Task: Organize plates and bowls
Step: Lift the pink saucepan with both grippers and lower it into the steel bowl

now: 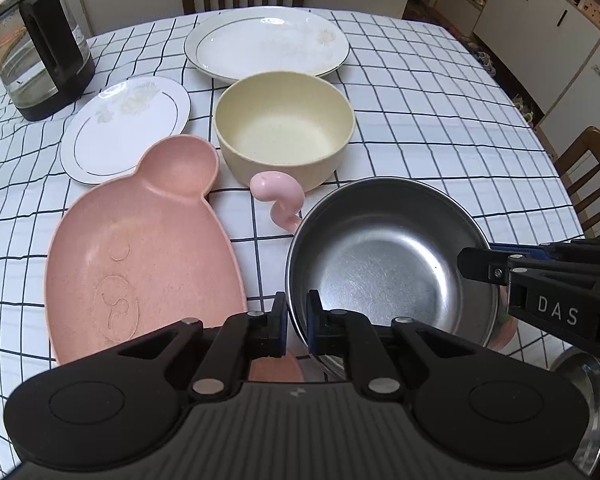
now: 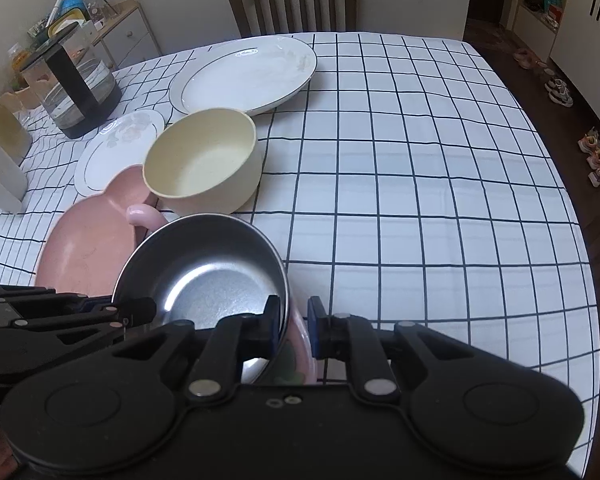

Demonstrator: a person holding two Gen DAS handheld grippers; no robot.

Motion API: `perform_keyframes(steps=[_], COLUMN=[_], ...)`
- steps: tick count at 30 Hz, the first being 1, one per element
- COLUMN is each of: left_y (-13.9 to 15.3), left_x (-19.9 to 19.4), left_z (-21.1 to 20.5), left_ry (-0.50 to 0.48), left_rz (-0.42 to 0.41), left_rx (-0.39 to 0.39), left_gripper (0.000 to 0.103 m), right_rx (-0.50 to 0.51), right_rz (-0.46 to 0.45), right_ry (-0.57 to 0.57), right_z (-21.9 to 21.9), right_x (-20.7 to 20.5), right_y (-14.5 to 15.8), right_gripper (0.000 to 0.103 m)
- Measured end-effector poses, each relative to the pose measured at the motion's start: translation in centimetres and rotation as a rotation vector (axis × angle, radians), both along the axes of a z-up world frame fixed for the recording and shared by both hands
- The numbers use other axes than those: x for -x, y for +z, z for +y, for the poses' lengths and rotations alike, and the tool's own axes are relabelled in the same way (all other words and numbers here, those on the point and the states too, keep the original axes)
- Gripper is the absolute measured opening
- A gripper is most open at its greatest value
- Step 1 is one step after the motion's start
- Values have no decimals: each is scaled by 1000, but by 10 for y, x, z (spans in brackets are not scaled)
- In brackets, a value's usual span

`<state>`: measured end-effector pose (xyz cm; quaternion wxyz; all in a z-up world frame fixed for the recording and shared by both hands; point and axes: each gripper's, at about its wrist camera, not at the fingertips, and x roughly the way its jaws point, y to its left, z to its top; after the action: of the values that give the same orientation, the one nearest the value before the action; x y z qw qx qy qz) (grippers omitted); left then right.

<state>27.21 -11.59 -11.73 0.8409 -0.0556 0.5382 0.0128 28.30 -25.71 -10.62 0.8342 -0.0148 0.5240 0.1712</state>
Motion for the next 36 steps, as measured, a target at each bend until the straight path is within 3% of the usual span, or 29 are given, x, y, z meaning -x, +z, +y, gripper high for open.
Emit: perform_keyframes(steps=[11,22,28,36], left_y=[42,77,82,67], left_x=[27,60,80,104], left_z=[-12,-51,-89,-143], left_ry=[-46,-175,-288,-438], left_rz=[-56,-86,-76,-54], left_rx=[21,31,28,20], left_gripper=[8,8,8,8], right_rx=[-35,-37,-46,-61], right_rz=[-46,-117,-113,-85], right_ry=[-38,-105,-182,-329], right_z=[-17,-50,-86,-136], right_x=[29,76,112,160], right_y=[40,83,88,79], right_gripper=[14,15,14,15])
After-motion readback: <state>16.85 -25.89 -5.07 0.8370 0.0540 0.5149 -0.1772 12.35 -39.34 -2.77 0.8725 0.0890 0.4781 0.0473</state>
